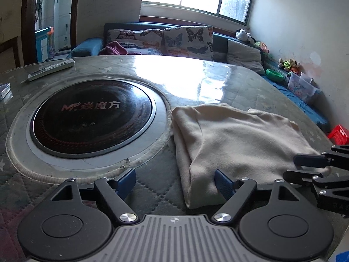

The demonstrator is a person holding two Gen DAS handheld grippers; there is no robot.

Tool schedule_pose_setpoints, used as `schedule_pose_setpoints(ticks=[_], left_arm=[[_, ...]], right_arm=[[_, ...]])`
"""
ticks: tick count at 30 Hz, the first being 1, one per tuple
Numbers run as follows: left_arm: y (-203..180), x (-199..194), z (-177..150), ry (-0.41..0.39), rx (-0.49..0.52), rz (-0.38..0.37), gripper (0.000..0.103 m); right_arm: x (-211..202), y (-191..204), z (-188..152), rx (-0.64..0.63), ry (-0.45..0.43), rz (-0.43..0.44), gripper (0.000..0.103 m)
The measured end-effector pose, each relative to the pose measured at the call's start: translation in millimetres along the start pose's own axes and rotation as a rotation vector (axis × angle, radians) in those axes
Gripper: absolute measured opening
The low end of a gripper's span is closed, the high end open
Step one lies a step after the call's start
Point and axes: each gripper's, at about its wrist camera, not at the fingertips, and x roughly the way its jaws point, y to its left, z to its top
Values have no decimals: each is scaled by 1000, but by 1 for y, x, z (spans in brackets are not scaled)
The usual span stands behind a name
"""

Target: Fold clothes

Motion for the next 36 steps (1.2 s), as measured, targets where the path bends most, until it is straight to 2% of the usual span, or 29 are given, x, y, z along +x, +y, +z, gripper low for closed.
schedule_pose_setpoints(ticks=[7, 15, 18, 25, 31, 36], left_arm=[[-14, -3, 9, -28, 15, -27, 84], [-28, 10, 8, -2, 33, -35, 84], [-28, 12, 5, 12, 36, -30, 85], [-30, 11, 3, 15, 41, -20, 85], [-23, 1, 7, 0, 28, -9, 85], [-8, -8, 14, -22, -16, 8, 85]], right_arm=[[-17, -20, -13, 77, -11, -54, 34], [-27, -54, -34, 204, 5, -134, 34], [-28, -61, -40, 237, 15, -135, 34], [-31, -63, -26, 233, -41, -120, 35], [-17, -66, -26, 235, -11, -130, 35], [-24, -51, -15, 163, -23, -100, 35]])
